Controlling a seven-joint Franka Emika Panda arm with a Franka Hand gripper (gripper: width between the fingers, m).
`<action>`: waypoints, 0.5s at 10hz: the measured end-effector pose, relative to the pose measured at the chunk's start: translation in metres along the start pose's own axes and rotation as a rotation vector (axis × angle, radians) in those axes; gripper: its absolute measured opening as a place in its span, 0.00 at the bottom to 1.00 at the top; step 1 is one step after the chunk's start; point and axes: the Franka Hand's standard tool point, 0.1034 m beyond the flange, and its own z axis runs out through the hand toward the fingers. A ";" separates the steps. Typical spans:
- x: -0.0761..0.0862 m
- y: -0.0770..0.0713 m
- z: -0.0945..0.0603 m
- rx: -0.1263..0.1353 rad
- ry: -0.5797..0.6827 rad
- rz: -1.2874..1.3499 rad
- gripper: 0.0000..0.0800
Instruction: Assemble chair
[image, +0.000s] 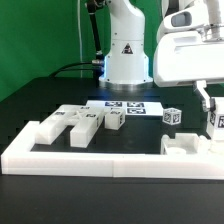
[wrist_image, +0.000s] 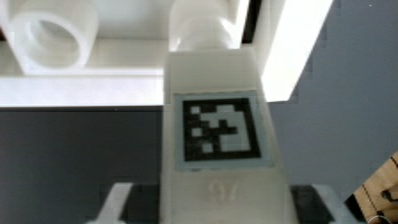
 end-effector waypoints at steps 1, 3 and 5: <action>0.001 0.001 0.001 -0.001 0.001 -0.002 0.36; -0.001 0.002 0.004 -0.002 -0.003 -0.004 0.36; -0.004 0.003 0.006 -0.003 -0.008 -0.008 0.36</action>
Offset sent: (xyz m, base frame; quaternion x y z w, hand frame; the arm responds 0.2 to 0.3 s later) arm 0.0000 -0.0022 -0.0082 -0.0043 0.0059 -0.0059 1.0000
